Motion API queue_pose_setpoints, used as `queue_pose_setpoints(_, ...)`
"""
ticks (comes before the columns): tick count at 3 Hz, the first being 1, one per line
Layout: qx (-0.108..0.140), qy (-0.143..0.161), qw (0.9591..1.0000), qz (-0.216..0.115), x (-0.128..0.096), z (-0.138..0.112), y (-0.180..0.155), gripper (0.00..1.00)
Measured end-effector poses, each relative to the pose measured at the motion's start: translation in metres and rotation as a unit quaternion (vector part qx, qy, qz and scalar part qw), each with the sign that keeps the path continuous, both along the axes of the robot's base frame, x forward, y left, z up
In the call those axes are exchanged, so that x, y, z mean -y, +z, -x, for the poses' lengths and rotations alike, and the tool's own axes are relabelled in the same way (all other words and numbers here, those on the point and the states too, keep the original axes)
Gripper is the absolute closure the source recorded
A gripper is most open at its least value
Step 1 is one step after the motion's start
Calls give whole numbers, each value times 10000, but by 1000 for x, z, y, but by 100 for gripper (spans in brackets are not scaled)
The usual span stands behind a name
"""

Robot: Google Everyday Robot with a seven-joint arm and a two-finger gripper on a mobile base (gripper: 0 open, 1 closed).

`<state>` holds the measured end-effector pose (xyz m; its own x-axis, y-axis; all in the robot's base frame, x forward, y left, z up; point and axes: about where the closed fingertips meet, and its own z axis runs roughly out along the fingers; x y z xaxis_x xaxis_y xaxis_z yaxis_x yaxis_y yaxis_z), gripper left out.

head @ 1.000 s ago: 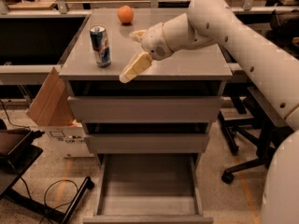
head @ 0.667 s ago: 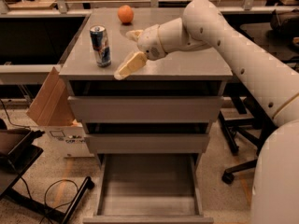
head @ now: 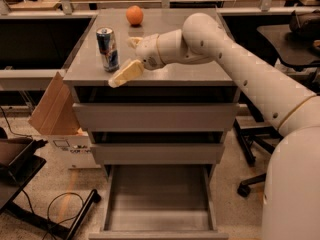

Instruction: Place redbull can into bottom drawer

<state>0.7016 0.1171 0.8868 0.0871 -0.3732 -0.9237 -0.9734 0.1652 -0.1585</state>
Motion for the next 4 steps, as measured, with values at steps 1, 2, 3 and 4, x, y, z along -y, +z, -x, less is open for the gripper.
queue_pose_setpoints(1, 72, -142, 9997, -171, -16, -13, -2, 0)
queue_pose_setpoints(2, 201, -552, 9976, -355, -26, -49, 13, 0)
queue_pose_setpoints(3, 205, -727, 9960, -484, -35, -65, 22, 0)
queue_pose_setpoints(4, 118, -769, 9946, -689, -53, -70, 19, 0)
